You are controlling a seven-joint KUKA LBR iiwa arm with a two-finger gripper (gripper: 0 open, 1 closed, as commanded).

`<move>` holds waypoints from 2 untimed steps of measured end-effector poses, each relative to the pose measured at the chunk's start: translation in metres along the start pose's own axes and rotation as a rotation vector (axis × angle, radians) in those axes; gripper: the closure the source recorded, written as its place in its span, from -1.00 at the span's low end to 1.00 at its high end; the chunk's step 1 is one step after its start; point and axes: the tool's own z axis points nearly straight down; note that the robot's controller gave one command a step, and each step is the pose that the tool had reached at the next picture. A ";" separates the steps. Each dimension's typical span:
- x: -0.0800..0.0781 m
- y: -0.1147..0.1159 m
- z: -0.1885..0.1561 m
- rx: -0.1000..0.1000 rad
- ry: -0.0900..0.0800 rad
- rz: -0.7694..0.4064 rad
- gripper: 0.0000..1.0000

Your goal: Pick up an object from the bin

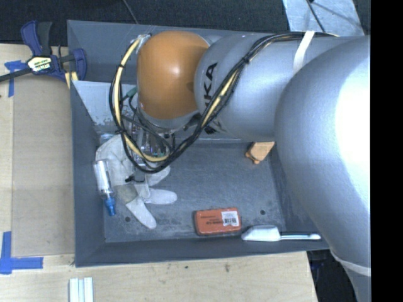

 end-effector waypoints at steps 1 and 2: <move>-0.002 -0.001 -0.005 -0.002 -0.008 0.003 -1.00; 0.009 -0.030 0.038 -0.005 -0.016 -0.010 -1.00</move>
Offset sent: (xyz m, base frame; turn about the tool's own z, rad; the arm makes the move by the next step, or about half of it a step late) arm -0.0188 -0.0523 -0.0709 -0.0125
